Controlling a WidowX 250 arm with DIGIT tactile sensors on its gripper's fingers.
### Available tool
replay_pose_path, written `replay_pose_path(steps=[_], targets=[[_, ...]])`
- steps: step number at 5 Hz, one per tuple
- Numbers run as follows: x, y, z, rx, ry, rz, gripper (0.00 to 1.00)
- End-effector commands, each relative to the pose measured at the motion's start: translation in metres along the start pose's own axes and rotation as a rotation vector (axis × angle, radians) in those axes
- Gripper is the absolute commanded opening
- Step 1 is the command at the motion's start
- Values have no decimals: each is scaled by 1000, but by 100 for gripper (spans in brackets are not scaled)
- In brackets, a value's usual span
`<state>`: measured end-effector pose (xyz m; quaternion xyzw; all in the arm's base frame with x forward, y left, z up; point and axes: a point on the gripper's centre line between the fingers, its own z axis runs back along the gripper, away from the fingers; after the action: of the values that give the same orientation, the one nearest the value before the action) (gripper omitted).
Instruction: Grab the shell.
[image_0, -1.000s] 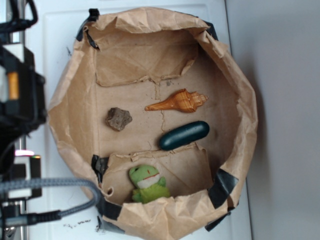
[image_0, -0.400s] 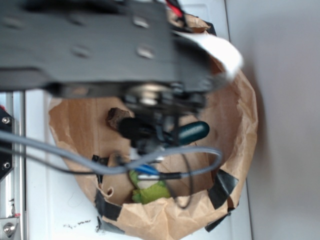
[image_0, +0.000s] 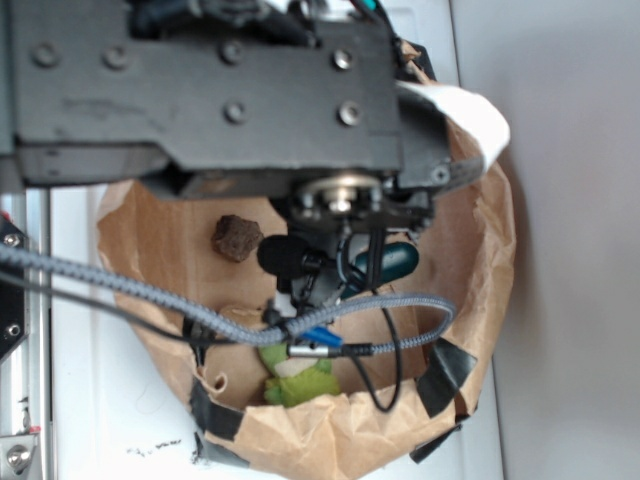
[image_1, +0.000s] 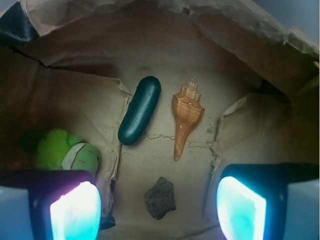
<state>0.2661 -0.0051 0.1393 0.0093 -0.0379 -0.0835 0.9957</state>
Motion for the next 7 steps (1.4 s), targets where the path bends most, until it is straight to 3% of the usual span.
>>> replay_pose_path(steps=[1, 2, 3, 4, 5, 6, 7], targets=[[4, 9, -16, 8, -120, 52, 100], [1, 18, -45, 34, -175, 74, 100], [-3, 27, -69, 61, -181, 52, 100], [14, 40, -92, 79, -128, 47, 100], [21, 56, -101, 97, -144, 65, 100], [29, 71, -101, 77, -137, 79, 100], [33, 62, -103, 72, -180, 80, 100]])
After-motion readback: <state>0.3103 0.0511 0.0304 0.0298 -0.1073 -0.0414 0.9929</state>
